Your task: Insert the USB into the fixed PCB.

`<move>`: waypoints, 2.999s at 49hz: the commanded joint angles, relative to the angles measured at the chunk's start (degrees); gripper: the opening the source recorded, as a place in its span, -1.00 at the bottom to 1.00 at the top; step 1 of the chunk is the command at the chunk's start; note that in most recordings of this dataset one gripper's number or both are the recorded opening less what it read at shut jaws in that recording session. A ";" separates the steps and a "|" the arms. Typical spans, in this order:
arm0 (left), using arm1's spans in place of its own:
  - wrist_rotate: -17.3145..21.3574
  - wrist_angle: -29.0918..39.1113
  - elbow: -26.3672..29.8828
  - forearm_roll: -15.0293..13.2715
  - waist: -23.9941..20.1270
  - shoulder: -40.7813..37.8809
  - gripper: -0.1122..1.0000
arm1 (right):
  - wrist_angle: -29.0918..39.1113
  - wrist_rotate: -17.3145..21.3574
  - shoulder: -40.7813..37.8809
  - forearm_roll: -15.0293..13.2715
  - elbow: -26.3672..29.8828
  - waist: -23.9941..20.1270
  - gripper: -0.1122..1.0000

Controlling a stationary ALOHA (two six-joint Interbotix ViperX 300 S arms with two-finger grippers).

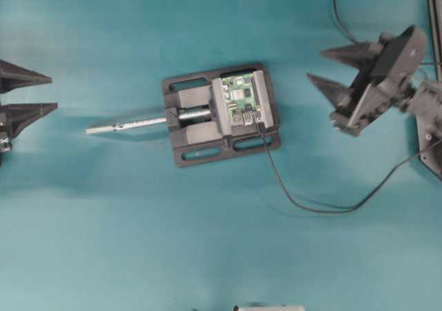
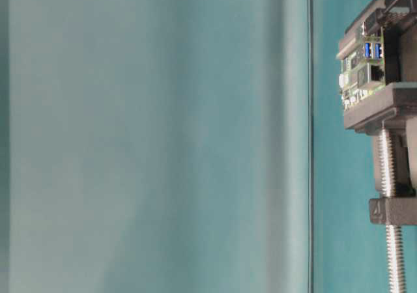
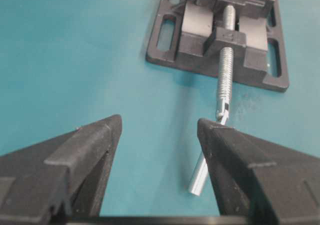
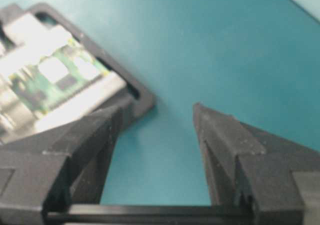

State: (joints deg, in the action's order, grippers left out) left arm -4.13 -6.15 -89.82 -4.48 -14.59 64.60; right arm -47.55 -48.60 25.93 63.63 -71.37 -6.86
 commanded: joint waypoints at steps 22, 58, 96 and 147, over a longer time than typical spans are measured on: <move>-0.53 -0.35 0.62 0.18 -0.09 -0.18 0.59 | 19.86 4.22 16.70 -20.30 -9.76 15.03 0.00; -0.53 -0.35 0.62 0.18 -0.18 -0.26 0.59 | 32.78 16.88 39.55 -26.89 -17.14 17.31 -0.18; -0.53 -0.35 0.70 0.18 -0.09 -0.18 0.59 | 40.17 17.58 39.55 -27.60 -16.00 17.31 -0.17; -0.53 -0.35 0.62 0.18 -0.09 -0.18 0.59 | 42.71 16.61 39.55 -31.55 -15.82 17.31 -0.17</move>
State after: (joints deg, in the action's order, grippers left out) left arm -4.13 -6.15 -89.82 -4.48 -14.59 64.86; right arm -4.75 -32.08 65.83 32.17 -88.77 10.37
